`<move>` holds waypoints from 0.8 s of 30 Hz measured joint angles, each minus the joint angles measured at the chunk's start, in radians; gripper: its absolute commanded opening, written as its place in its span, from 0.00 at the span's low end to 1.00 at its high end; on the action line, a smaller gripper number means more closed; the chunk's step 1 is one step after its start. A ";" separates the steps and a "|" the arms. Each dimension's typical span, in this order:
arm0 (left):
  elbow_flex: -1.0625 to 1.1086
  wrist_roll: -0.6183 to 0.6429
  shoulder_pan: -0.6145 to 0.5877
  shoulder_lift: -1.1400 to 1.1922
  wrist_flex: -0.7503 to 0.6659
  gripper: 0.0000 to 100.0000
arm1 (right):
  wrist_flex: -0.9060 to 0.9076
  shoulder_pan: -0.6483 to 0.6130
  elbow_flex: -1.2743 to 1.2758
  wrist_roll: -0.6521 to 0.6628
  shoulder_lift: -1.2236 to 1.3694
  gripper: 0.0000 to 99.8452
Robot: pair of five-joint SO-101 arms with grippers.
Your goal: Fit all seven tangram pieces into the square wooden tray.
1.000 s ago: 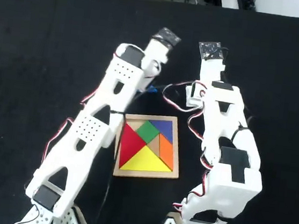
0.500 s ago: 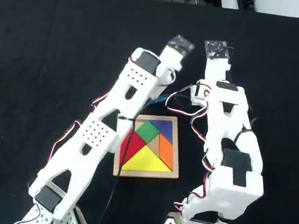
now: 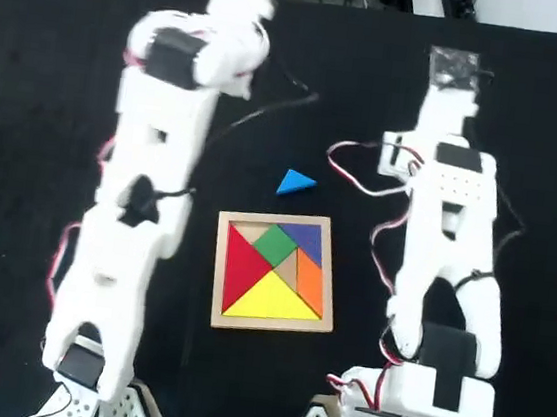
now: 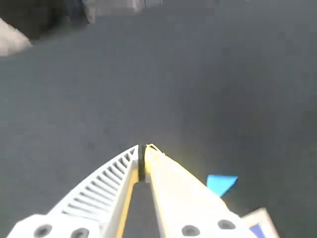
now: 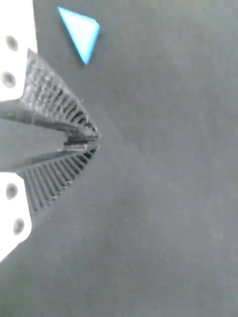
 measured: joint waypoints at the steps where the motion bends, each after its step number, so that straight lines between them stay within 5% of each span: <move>1: 0.018 0.012 -0.009 -0.064 0.000 0.03 | 0.055 -0.017 -0.043 0.000 0.000 0.01; 6: 0.242 0.046 -0.091 -0.425 0.000 0.03 | 0.301 -0.126 -0.292 -0.005 0.051 0.01; 13: 0.934 0.025 -0.282 -0.977 -0.014 0.03 | 0.535 -0.222 -0.575 0.110 0.226 0.04; 18: 1.547 -0.023 -0.431 -1.332 -0.239 0.03 | 0.615 -0.230 -0.756 0.321 0.411 0.16; 24: 2.182 -0.023 -0.525 -1.545 -0.488 0.03 | 0.704 -0.284 -0.888 0.747 0.578 0.19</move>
